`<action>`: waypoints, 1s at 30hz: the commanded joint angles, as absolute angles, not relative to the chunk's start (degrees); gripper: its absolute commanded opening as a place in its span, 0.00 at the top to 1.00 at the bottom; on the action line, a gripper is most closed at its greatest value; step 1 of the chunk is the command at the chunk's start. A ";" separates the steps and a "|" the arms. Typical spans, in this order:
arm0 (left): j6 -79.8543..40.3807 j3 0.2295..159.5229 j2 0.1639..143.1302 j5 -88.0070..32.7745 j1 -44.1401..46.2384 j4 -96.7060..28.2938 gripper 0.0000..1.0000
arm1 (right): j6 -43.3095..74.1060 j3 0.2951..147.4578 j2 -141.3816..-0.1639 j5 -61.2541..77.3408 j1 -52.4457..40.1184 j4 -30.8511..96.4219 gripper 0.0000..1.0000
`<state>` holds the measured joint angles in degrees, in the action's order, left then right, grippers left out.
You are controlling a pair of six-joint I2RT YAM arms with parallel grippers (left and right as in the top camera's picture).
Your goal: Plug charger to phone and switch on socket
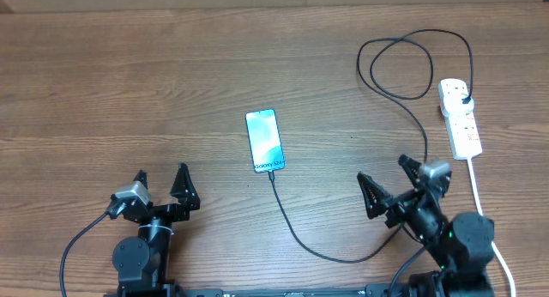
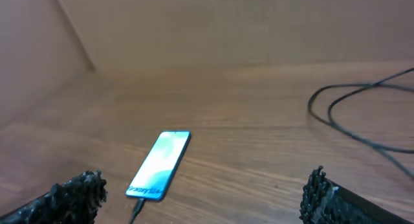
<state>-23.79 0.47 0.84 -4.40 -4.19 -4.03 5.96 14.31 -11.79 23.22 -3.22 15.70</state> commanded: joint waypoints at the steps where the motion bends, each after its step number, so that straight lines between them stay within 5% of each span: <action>1: -22.87 0.27 0.25 -4.03 -4.49 -4.23 0.00 | 5.69 11.38 -6.35 24.08 -0.78 14.31 0.00; 19: -22.87 0.27 0.25 -4.03 -4.49 -4.23 0.01 | 5.72 0.36 -0.12 23.49 1.67 -2.22 0.00; 30: -22.87 0.27 0.25 -4.03 -4.49 -4.21 0.01 | 5.74 0.43 -0.12 22.79 1.67 3.20 0.00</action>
